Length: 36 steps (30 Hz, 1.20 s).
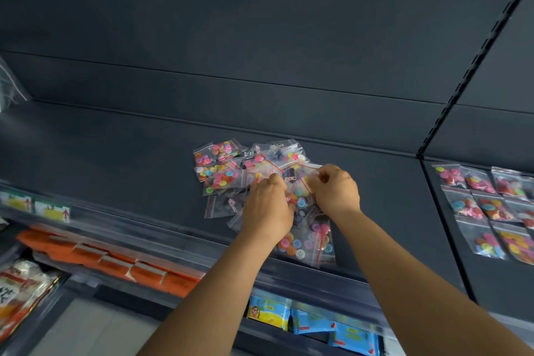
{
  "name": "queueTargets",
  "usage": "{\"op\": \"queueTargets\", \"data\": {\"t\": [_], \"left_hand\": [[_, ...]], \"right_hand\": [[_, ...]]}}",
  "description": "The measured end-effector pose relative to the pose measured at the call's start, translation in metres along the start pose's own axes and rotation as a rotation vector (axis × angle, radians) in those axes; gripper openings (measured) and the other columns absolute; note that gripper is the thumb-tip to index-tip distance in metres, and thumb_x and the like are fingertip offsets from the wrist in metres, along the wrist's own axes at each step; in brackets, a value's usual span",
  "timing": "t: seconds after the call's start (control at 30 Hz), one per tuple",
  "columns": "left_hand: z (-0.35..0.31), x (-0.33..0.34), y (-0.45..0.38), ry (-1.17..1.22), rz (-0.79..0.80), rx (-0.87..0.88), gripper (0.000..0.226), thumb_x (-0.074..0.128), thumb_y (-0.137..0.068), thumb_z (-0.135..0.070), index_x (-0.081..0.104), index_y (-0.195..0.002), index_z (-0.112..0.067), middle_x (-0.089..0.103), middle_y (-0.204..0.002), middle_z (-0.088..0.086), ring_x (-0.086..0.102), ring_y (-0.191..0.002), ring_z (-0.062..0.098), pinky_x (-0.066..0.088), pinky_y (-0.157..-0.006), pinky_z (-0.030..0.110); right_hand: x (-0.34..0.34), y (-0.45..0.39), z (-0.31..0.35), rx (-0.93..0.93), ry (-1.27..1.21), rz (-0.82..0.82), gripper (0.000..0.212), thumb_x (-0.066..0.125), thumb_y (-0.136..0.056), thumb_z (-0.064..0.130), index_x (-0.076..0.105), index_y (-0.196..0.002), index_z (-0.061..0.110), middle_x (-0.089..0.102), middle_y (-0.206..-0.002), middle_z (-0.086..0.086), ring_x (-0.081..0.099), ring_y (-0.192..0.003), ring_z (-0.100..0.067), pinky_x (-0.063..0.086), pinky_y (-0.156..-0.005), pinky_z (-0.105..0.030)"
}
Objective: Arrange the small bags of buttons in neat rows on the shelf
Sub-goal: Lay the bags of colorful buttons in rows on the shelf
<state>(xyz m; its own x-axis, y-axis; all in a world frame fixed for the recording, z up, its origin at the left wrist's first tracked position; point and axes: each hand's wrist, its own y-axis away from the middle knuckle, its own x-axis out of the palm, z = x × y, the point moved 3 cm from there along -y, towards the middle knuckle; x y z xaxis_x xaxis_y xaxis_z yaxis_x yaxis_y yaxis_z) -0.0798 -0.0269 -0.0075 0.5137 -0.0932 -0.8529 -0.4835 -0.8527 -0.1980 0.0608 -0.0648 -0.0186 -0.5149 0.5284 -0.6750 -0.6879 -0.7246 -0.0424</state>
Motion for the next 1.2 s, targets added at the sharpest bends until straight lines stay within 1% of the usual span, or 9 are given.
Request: {"op": "queueTargets", "data": {"t": [0.1, 0.2, 0.33, 0.43, 0.6, 0.73, 0.83, 0.9, 1.2], "left_hand": [[0.000, 0.001, -0.003, -0.008, 0.015, 0.017, 0.033, 0.066, -0.085, -0.022, 0.058, -0.116, -0.014, 0.058, -0.112, 0.003, 0.051, -0.108, 0.022, 0.043, -0.081, 0.029], [-0.005, 0.002, -0.004, 0.010, 0.049, 0.026, 0.019, 0.067, -0.083, -0.023, 0.062, -0.101, -0.021, 0.053, -0.105, -0.001, 0.048, -0.103, 0.019, 0.036, -0.075, 0.024], [-0.016, 0.002, -0.006, 0.115, 0.062, -0.006, 0.023, 0.067, -0.081, -0.014, 0.049, -0.075, -0.028, 0.053, -0.087, -0.008, 0.052, -0.081, 0.013, 0.036, -0.060, 0.021], [-0.033, -0.001, -0.008, 0.327, 0.098, -0.046, 0.019, 0.064, -0.082, -0.014, 0.052, -0.084, -0.029, 0.057, -0.080, -0.013, 0.054, -0.068, 0.004, 0.034, -0.050, 0.018], [-0.086, 0.009, 0.002, 0.586, 0.174, -0.017, 0.007, 0.065, -0.081, -0.027, 0.063, -0.082, -0.020, 0.061, -0.072, -0.011, 0.054, -0.062, 0.005, 0.044, -0.058, 0.022], [-0.133, 0.033, 0.016, 0.687, 0.256, -0.066, 0.019, 0.061, -0.086, -0.034, 0.065, -0.081, -0.016, 0.063, -0.068, -0.006, 0.057, -0.065, 0.012, 0.054, -0.069, 0.038], [-0.172, 0.058, 0.029, 0.733, 0.346, -0.098, 0.004, 0.064, -0.084, -0.021, 0.065, -0.088, -0.019, 0.069, -0.083, -0.004, 0.064, -0.076, 0.013, 0.054, -0.074, 0.034], [-0.199, 0.075, 0.039, 0.776, 0.406, -0.119, 0.010, 0.068, -0.082, -0.017, 0.066, -0.091, -0.018, 0.071, -0.089, -0.001, 0.067, -0.081, 0.015, 0.054, -0.076, 0.031], [-0.301, 0.134, 0.069, 0.653, 0.348, -0.015, 0.011, 0.061, -0.089, -0.024, 0.069, -0.088, -0.015, 0.067, -0.078, -0.008, 0.060, -0.069, 0.006, 0.047, -0.061, 0.019]], "right_hand": [[-0.007, 0.002, 0.000, -0.043, -0.075, -0.018, 0.011, 0.053, -0.090, 0.024, 0.058, -0.086, 0.015, 0.062, -0.073, 0.001, 0.055, -0.063, -0.012, 0.041, -0.050, -0.022], [-0.014, 0.008, 0.000, -0.067, -0.139, -0.016, 0.011, 0.053, -0.090, 0.021, 0.057, -0.080, 0.019, 0.064, -0.072, 0.004, 0.056, -0.060, -0.009, 0.042, -0.051, -0.021], [-0.034, 0.015, -0.006, -0.052, -0.215, -0.066, 0.009, 0.051, -0.090, 0.020, 0.055, -0.082, 0.018, 0.067, -0.073, 0.005, 0.060, -0.064, -0.013, 0.047, -0.056, -0.028], [-0.058, 0.020, -0.016, -0.056, -0.296, -0.139, 0.014, 0.049, -0.091, 0.022, 0.051, -0.077, 0.024, 0.066, -0.070, 0.008, 0.057, -0.060, -0.009, 0.044, -0.052, -0.021], [-0.108, 0.026, -0.042, -0.028, -0.397, -0.221, 0.011, 0.054, -0.088, 0.019, 0.055, -0.079, 0.024, 0.069, -0.072, 0.008, 0.065, -0.069, -0.016, 0.055, -0.062, -0.036], [-0.148, 0.034, -0.077, 0.016, -0.437, -0.214, 0.009, 0.056, -0.088, 0.016, 0.060, -0.084, 0.023, 0.069, -0.072, 0.007, 0.065, -0.070, -0.013, 0.056, -0.061, -0.031], [-0.183, 0.041, -0.108, 0.051, -0.410, -0.212, 0.009, 0.058, -0.087, 0.013, 0.062, -0.080, 0.019, 0.070, -0.073, 0.002, 0.066, -0.071, -0.018, 0.055, -0.064, -0.035], [-0.206, 0.046, -0.130, 0.067, -0.386, -0.228, 0.012, 0.058, -0.085, 0.013, 0.062, -0.076, 0.018, 0.070, -0.071, 0.000, 0.065, -0.068, -0.020, 0.055, -0.062, -0.036], [-0.298, 0.055, -0.232, 0.180, -0.253, -0.304, 0.007, 0.060, -0.085, 0.017, 0.064, -0.082, 0.022, 0.069, -0.073, 0.008, 0.065, -0.069, -0.013, 0.048, -0.056, -0.026]]}}
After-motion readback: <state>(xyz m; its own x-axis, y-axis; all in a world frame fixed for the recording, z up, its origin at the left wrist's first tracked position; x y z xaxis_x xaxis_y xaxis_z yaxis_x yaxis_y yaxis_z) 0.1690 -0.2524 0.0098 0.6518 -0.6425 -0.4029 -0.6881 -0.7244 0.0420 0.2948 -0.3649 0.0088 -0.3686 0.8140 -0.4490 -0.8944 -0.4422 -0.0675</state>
